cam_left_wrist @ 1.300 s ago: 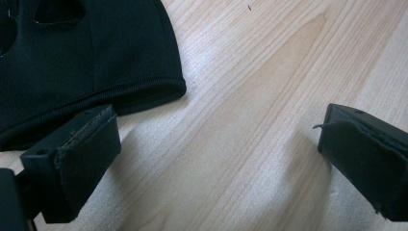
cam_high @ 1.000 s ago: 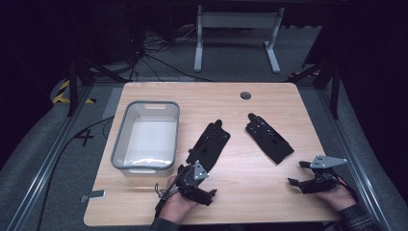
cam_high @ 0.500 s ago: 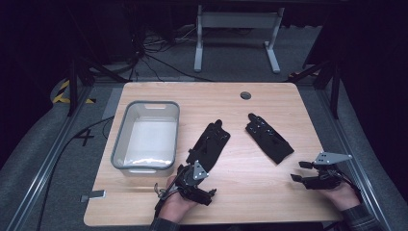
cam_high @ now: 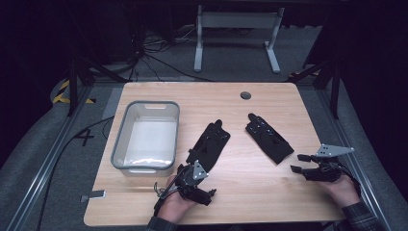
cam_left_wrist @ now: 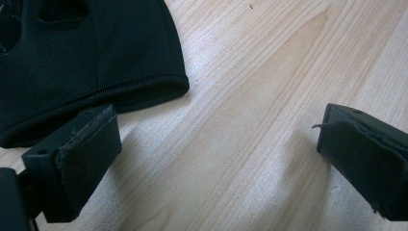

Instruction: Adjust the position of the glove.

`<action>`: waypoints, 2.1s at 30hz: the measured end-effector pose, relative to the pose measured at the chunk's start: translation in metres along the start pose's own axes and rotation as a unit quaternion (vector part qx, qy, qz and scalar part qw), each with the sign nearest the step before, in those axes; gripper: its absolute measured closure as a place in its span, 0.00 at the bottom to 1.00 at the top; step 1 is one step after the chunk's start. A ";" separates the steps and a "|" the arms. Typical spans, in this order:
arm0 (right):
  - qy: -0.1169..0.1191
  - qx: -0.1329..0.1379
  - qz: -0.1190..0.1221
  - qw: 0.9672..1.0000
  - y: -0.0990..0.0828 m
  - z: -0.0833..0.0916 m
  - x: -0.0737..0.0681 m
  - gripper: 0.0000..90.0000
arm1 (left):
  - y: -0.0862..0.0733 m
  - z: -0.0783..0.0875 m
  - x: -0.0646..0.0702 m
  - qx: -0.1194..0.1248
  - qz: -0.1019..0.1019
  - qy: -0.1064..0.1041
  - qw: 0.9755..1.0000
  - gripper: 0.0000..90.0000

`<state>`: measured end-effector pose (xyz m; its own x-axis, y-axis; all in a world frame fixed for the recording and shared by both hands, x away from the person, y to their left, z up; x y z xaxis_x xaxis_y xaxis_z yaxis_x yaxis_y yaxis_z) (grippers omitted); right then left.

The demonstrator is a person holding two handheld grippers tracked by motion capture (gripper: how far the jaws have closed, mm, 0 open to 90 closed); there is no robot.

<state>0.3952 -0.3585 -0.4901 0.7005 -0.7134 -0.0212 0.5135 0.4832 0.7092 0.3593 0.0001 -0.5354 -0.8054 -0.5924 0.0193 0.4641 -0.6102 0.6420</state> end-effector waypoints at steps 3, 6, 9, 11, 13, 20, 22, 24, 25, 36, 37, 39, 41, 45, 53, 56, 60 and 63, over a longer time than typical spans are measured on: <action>-0.001 0.001 0.004 1.000 0.004 -0.001 0.001 0.47 | 0.000 0.000 0.000 0.000 0.000 -0.001 1.000 0.02; -0.007 0.001 0.007 1.000 0.011 -0.002 0.003 0.48 | 0.000 0.000 0.000 -0.001 -0.007 -0.007 1.000 0.02; -0.014 0.002 0.008 1.000 0.020 -0.001 0.005 0.51 | 0.000 0.000 -0.001 -0.001 -0.008 -0.006 1.000 0.02; -0.015 0.004 0.006 1.000 0.023 -0.002 0.008 0.52 | 0.000 0.000 -0.001 -0.001 -0.007 -0.005 1.000 0.02; -0.013 0.003 0.003 1.000 0.027 -0.005 0.011 0.54 | 0.000 0.000 0.000 -0.001 -0.007 -0.006 1.000 0.02; 0.003 -0.005 0.005 1.000 0.039 -0.020 0.012 0.57 | 0.000 0.000 0.000 0.000 -0.007 -0.006 1.000 0.02; 0.006 -0.007 0.009 1.000 0.043 -0.025 0.012 0.61 | 0.000 0.000 0.000 0.000 -0.007 -0.006 1.000 0.02; 0.009 -0.014 0.012 1.000 0.045 -0.030 0.011 0.67 | 0.000 0.000 0.000 0.000 -0.007 -0.006 1.000 0.02; 0.006 -0.018 0.017 1.000 0.045 -0.033 0.012 0.71 | 0.000 0.000 0.000 0.000 -0.007 -0.006 1.000 0.02; 0.001 -0.057 0.028 0.998 0.038 -0.050 0.023 0.99 | 0.000 0.000 0.000 -0.001 -0.008 -0.004 1.000 0.02; 0.004 -0.065 0.028 0.997 0.035 -0.052 0.023 0.99 | 0.000 0.000 -0.001 0.000 -0.008 -0.004 1.000 0.02; 0.012 -0.066 0.026 0.997 0.033 -0.053 0.022 0.99 | 0.000 0.000 0.000 0.000 -0.008 -0.004 1.000 0.02; 0.015 -0.067 0.028 0.997 0.032 -0.052 0.021 0.99 | 0.000 0.000 0.000 0.000 -0.008 -0.004 1.000 0.02; 0.026 -0.072 0.045 0.996 0.029 -0.052 0.011 0.99 | 0.000 0.000 -0.001 0.000 -0.008 -0.003 1.000 0.02; 0.048 -0.077 0.066 0.994 0.023 -0.048 -0.009 0.99 | 0.000 0.000 0.000 0.000 -0.008 -0.004 1.000 0.02; 0.059 -0.078 0.075 0.992 0.021 -0.046 -0.017 0.99 | 0.000 0.000 0.000 -0.001 -0.008 -0.004 1.000 0.02; 0.069 -0.084 0.094 0.990 0.020 -0.045 -0.030 0.99 | 0.000 0.000 0.000 0.000 -0.008 -0.006 1.000 0.02; 0.075 -0.085 0.101 0.988 0.020 -0.045 -0.038 0.99 | 0.000 0.000 0.000 0.000 -0.007 -0.006 1.000 0.02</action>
<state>0.4016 -0.2991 -0.5072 0.8565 -0.5162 -0.0039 0.4217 0.6954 0.5819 0.3596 0.0000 -0.5354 -0.8166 -0.5769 0.0199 0.4528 -0.6188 0.6419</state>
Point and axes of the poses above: each handheld gripper's, and its own axes: z roughly backward along the jaws, y roughly out of its top, x roughly to its right, the point moved 8 cm from there along -z, roughly forward along the jaws, and after that the axes turned 4 degrees about -x, right-handed, at the moved point
